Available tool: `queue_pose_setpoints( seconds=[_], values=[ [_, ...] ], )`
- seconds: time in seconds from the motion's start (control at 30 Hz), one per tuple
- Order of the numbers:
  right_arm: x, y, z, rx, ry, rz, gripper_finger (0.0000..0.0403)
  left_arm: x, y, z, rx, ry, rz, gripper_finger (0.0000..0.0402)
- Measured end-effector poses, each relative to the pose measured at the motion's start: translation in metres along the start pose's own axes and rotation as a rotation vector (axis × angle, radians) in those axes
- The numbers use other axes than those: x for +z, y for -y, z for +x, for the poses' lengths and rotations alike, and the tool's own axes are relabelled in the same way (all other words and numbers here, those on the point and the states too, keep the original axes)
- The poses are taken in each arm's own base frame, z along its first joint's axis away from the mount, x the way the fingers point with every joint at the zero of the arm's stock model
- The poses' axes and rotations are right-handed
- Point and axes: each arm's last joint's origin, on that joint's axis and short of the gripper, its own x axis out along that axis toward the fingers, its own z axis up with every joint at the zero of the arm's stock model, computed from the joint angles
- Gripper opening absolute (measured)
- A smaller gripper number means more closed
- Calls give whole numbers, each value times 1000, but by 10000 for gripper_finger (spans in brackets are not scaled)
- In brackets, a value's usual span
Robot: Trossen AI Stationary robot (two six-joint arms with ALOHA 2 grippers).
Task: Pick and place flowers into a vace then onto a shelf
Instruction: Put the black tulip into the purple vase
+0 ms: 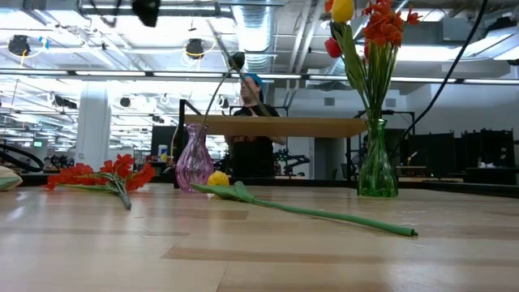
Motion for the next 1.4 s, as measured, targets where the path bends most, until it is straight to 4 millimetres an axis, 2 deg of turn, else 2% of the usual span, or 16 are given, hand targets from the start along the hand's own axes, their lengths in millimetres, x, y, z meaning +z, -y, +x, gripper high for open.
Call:
queue_pose_setpoints(
  seconds=[0.37, 0.6, 0.77, 0.9, 1.4],
  values=[
    [-15, 8, 3, -28, -99, 48, 238, 23, -32, -66, 112, 28, -90, 2],
    [-15, 11, 10, 0, -132, 57, 228, 46, -44, -88, 228, -19, -87, 2],
    [-15, 13, 13, -1, -137, 60, 228, 60, -47, -90, 278, -69, -71, 2],
    [-15, 13, 13, -1, -137, 59, 227, 63, -46, -87, 324, -114, -45, 2],
    [-15, 12, 13, 19, -147, 60, 226, 57, -57, -67, 367, -196, -48, 2]
  ],
)
